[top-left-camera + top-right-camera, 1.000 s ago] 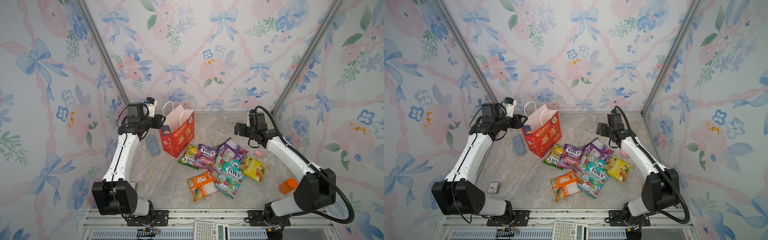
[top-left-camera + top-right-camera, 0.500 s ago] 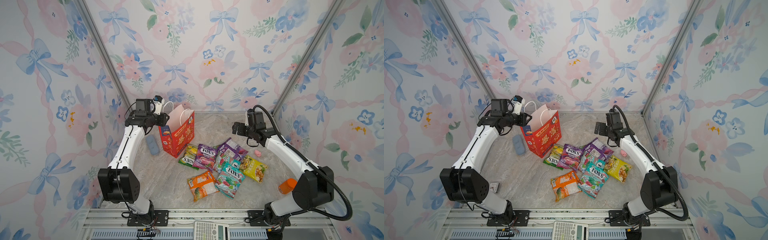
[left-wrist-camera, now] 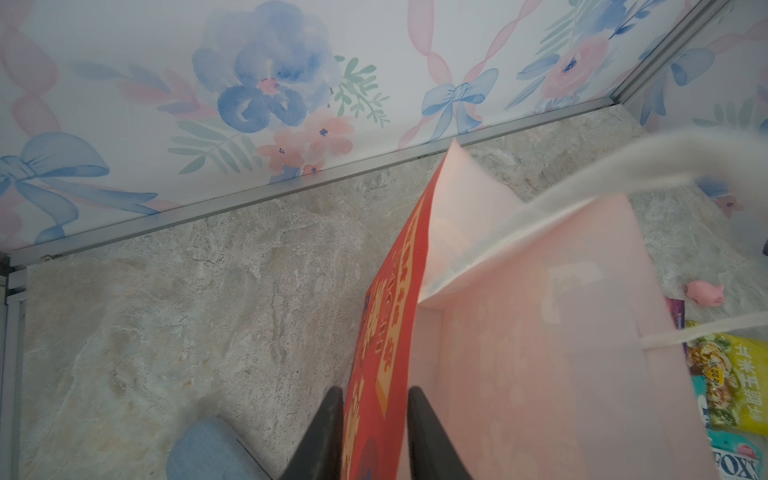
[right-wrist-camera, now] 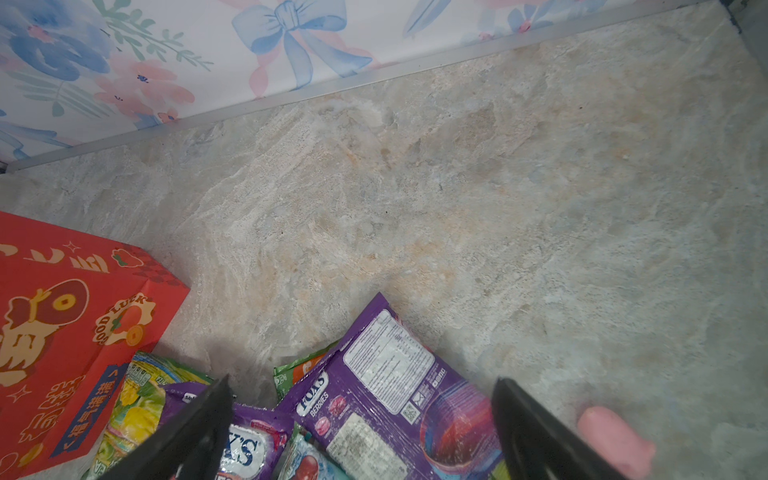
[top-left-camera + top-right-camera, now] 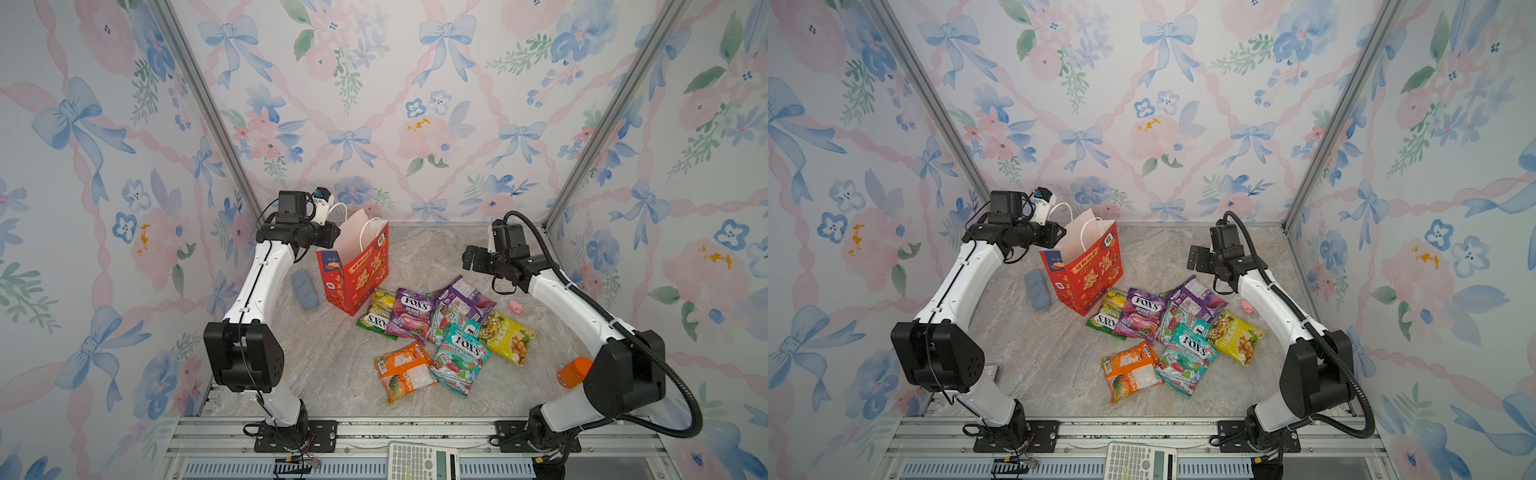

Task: Place the snacks into the paper bag
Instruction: 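Grasp the paper bag rim with the left gripper while right gripper approaches candies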

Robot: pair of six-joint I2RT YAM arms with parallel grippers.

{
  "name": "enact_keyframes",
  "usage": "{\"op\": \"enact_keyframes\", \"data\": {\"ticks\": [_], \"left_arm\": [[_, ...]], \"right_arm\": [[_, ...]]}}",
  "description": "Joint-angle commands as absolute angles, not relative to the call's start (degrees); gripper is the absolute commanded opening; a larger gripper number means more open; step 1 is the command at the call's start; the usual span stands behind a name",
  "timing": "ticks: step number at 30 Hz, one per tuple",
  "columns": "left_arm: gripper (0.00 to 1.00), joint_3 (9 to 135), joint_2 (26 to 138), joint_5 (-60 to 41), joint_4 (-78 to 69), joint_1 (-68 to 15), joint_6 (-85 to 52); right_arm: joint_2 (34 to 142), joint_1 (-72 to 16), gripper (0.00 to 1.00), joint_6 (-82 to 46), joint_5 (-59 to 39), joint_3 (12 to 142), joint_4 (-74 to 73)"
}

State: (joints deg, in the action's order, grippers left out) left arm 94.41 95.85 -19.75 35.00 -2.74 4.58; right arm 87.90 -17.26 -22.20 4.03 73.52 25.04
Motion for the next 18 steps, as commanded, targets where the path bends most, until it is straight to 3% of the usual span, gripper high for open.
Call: {"op": "enact_keyframes", "data": {"ticks": [1,7,18], "left_arm": [[0.23,95.6,96.9,-19.7,37.0,-3.3,5.5],[0.00,97.2,97.4,-20.7,38.0,-3.5,4.0],[0.00,96.9,93.2,-19.7,38.4,-3.4,2.2]], "right_arm": [[88.2,-18.8,0.99,-23.5,2.6,75.1,28.0],[88.2,-21.8,0.97,-24.9,-0.4,74.4,30.6],[89.8,-32.2,0.83,-35.4,-11.8,69.8,27.7]]}}
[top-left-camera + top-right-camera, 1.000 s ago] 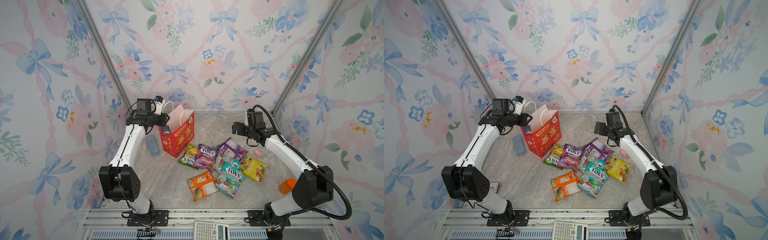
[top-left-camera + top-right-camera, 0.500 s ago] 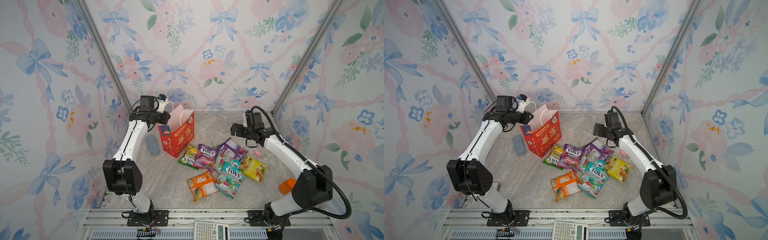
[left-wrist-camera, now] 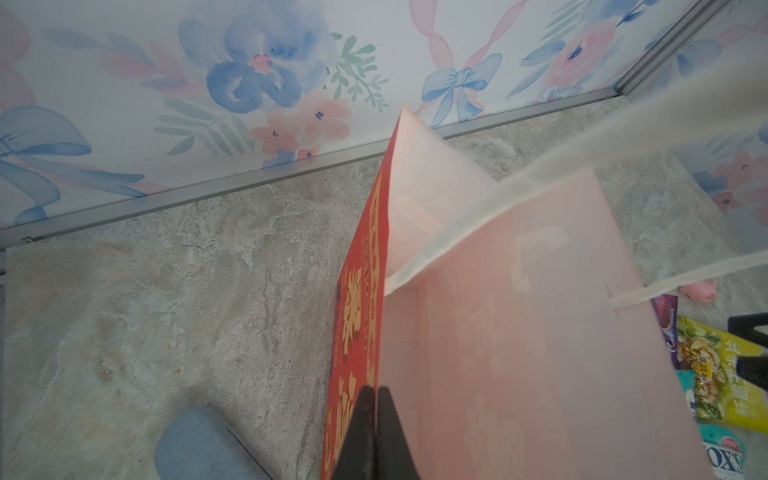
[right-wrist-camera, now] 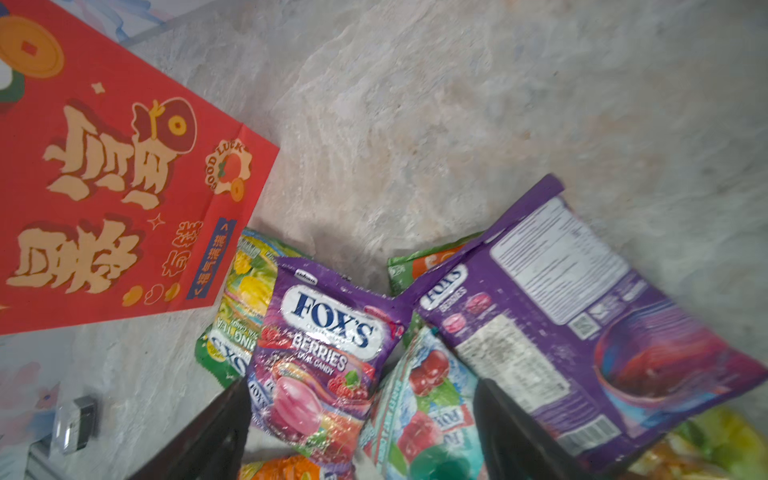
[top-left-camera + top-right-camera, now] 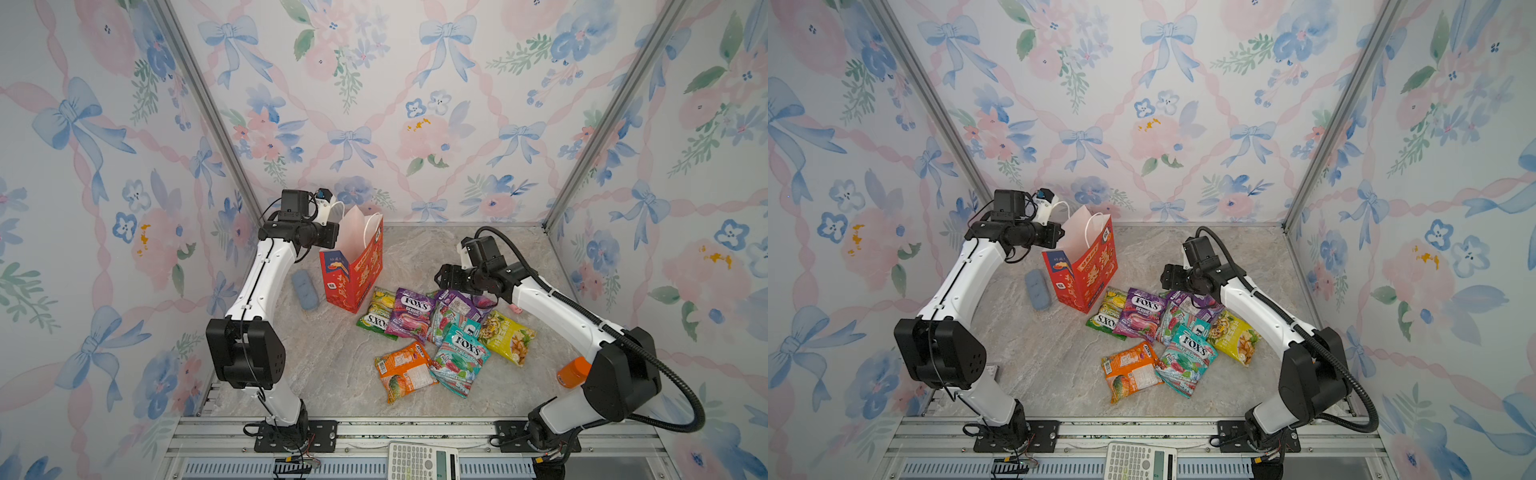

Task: Place the snacks into the paper bag
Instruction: 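Grasp the paper bag rim with the left gripper while right gripper approaches candies, then lower the right gripper onto the purple Fox's Berries packet and grasp it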

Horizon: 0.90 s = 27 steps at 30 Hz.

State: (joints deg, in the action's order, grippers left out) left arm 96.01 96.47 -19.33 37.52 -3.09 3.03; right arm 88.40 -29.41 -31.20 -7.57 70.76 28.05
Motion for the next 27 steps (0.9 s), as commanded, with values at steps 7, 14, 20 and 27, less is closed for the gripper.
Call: {"op": "enact_keyframes", "data": {"ticks": [7,14,20,27], "left_arm": [[0.00,95.6,90.7,-20.8,38.3,-3.3,0.8],[0.00,93.9,88.7,-21.0,38.4,-3.1,-1.6],[0.00,91.0,85.1,-21.8,38.4,-2.6,-3.2],[0.00,88.1,79.2,-19.2,39.8,-2.6,-4.1]], "right_arm": [[93.3,-35.9,0.76,-42.4,-15.5,66.7,25.0],[95.3,-35.7,0.74,-43.7,-16.1,64.8,24.4],[97.9,-35.5,0.70,-44.7,-17.4,64.2,23.9],[99.3,-33.5,0.68,-46.3,-18.1,61.9,23.0]]}}
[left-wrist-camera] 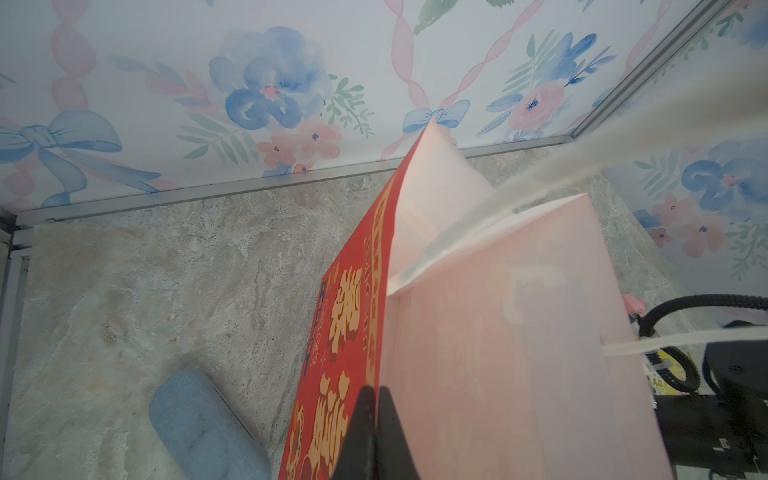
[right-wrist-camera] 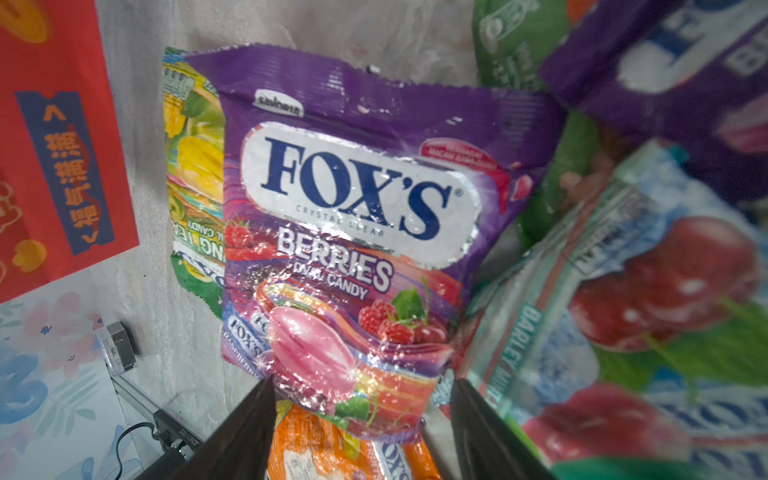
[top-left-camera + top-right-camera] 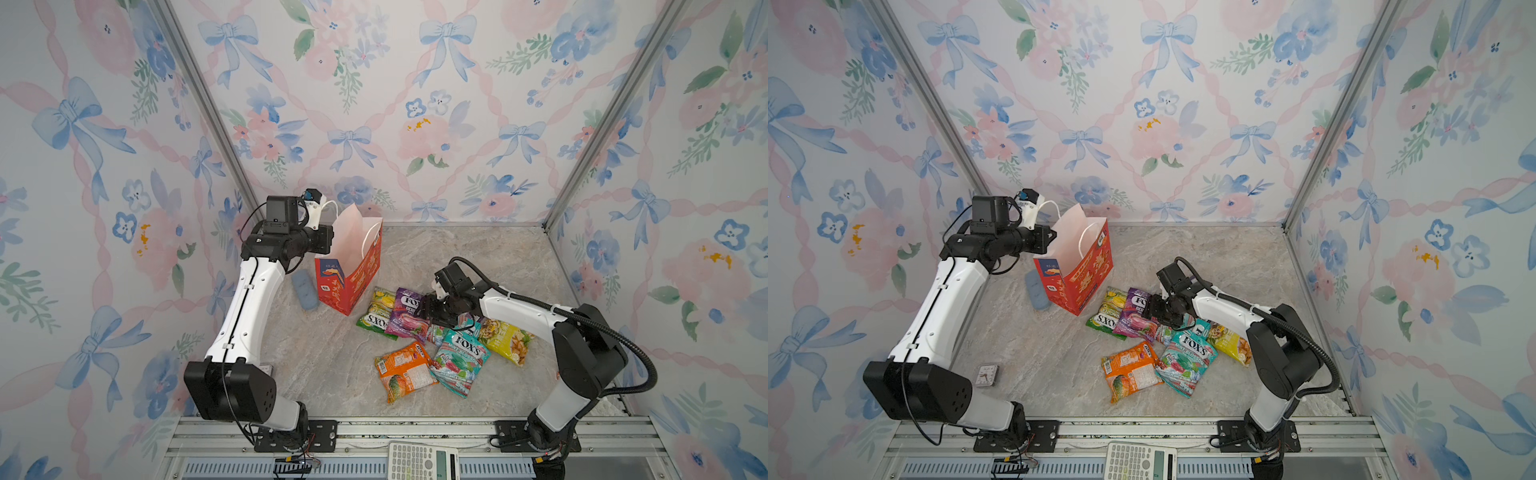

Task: Place the snacks into the paper bag
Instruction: 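Lower the right gripper onto the purple Fox's Berries packet and grasp it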

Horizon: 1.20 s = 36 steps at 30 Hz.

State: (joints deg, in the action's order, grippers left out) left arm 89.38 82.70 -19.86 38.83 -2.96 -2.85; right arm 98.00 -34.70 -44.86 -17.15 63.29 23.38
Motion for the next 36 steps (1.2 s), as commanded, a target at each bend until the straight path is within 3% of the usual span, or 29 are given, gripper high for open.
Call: {"op": "enact_keyframes", "data": {"ticks": [1,13,24,31,36], "left_arm": [[0.00,87.6,78.3,-19.4,39.8,-2.4,-4.4],[0.00,80.7,71.2,-17.6,43.5,-2.5,-7.0],[0.00,77.5,67.2,-13.4,46.5,-2.5,-9.8],[0.00,74.9,67.3,-10.4,47.0,-2.5,-11.0],[0.00,74.2,67.0,-8.9,47.0,-2.6,-11.1]], "right_arm": [[99.8,-33.4,0.68,-46.3,-18.1,61.7,22.9],[103.4,-31.4,0.65,-48.6,-22.7,60.3,15.7],[105.8,-28.9,0.53,-48.6,-25.6,61.3,14.0],[106.5,-28.2,0.41,-48.2,-26.5,62.6,13.9],[107.2,-28.2,0.23,-48.2,-27.6,63.5,13.5]]}}
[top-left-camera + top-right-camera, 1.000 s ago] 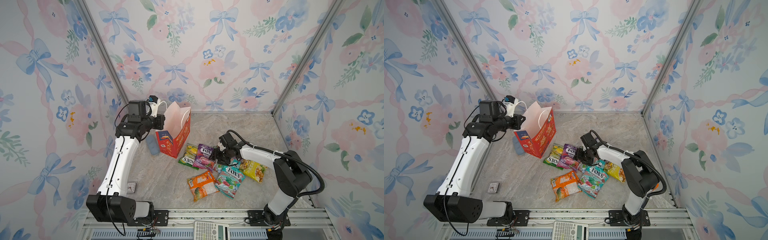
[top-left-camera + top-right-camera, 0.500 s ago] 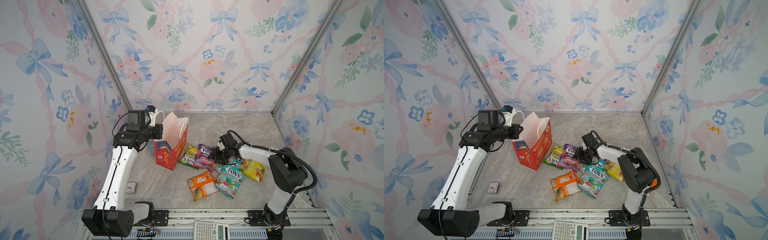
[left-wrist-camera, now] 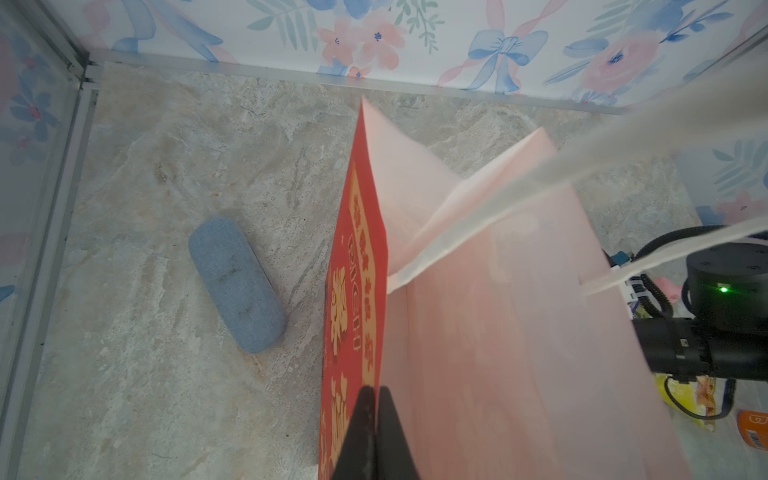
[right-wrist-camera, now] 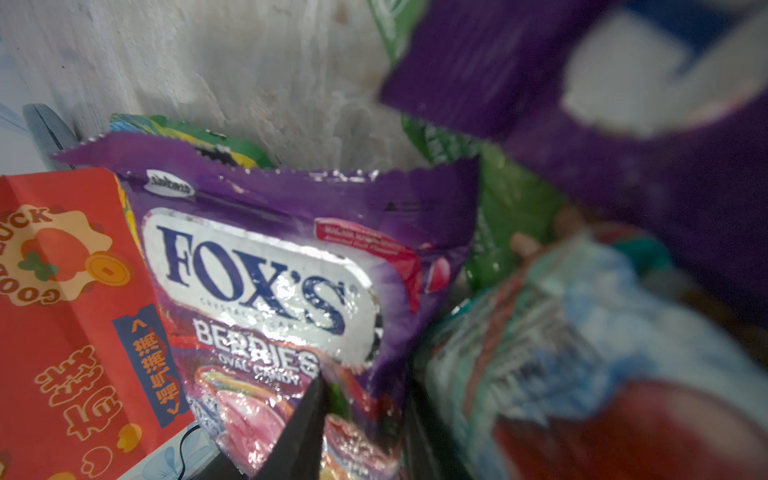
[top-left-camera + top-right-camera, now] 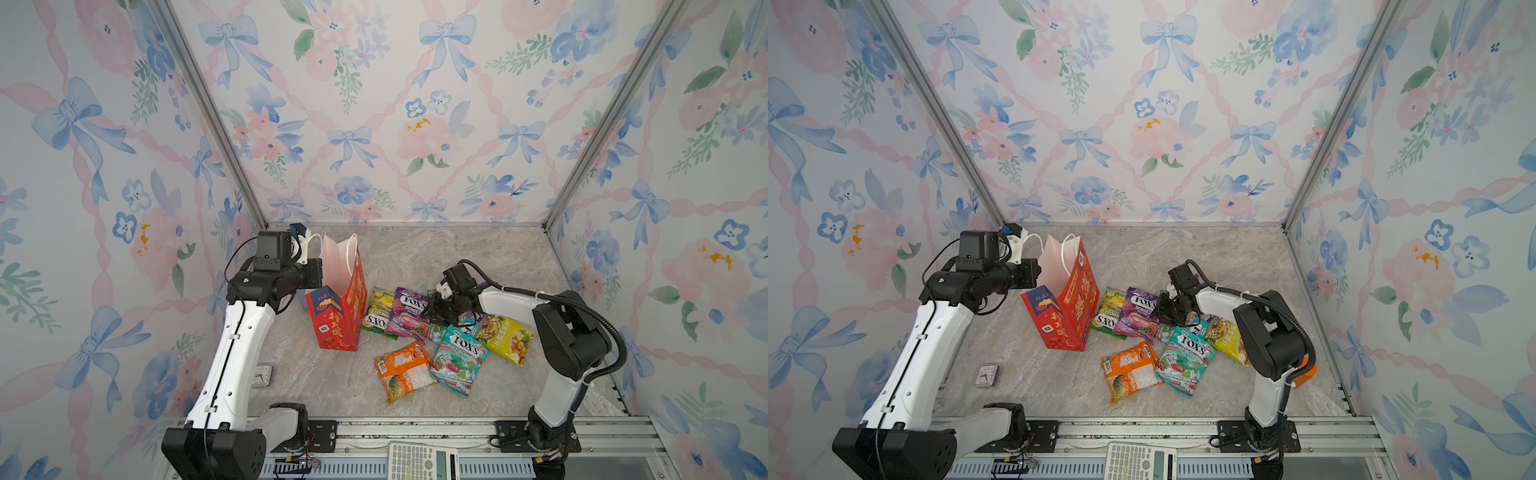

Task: Place the snacks into the paper bag
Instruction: 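Lower the right gripper onto the purple Fox's Berries packet and grasp it, then lift the purple packet with the right gripper and carry it toward the bag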

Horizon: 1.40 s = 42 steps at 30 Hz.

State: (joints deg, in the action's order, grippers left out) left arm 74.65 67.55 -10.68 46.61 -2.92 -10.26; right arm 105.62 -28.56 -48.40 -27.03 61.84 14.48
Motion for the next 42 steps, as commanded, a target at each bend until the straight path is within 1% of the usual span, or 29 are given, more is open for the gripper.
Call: {"op": "enact_keyframes", "data": {"ticks": [1,3,5,9,12,23,31,39,42], "left_arm": [[0.00,74.2,66.9,-8.9,47.0,-2.5,-11.1],[0.00,74.0,66.9,-9.2,47.1,-2.5,-10.9],[0.00,73.8,66.7,-9.1,47.1,-2.5,-10.9],[0.00,74.8,66.5,-8.8,46.9,-2.6,-10.8],[0.00,75.9,66.4,-9.3,46.9,-2.5,-10.8],[0.00,78.0,65.3,-9.5,47.0,-2.5,-10.7],[0.00,76.4,67.4,-9.4,46.8,-3.4,-11.5],[0.00,76.5,68.4,-8.5,46.7,-5.0,-12.0],[0.00,75.9,68.7,-7.9,46.6,-5.3,-12.2]], "right_arm": [[107.3,-28.2,0.19,-48.1,-27.8,63.7,13.5],[107.6,-28.2,0.12,-48.0,-27.9,64.2,13.5],[107.7,-28.2,0.10,-47.9,-28.1,64.5,13.6],[107.4,-28.0,0.02,-47.1,-28.3,65.6,14.5],[106.8,-27.7,0.00,-45.9,-28.1,66.9,16.0],[103.9,-27.4,0.00,-41.5,-27.2,74.8,22.9],[100.3,-26.9,0.00,-38.0,-25.8,83.4,29.7],[97.0,-26.9,0.00,-36.6,-22.5,93.6,33.6],[95.7,-27.2,0.00,-37.3,-20.0,96.9,32.2]]}}
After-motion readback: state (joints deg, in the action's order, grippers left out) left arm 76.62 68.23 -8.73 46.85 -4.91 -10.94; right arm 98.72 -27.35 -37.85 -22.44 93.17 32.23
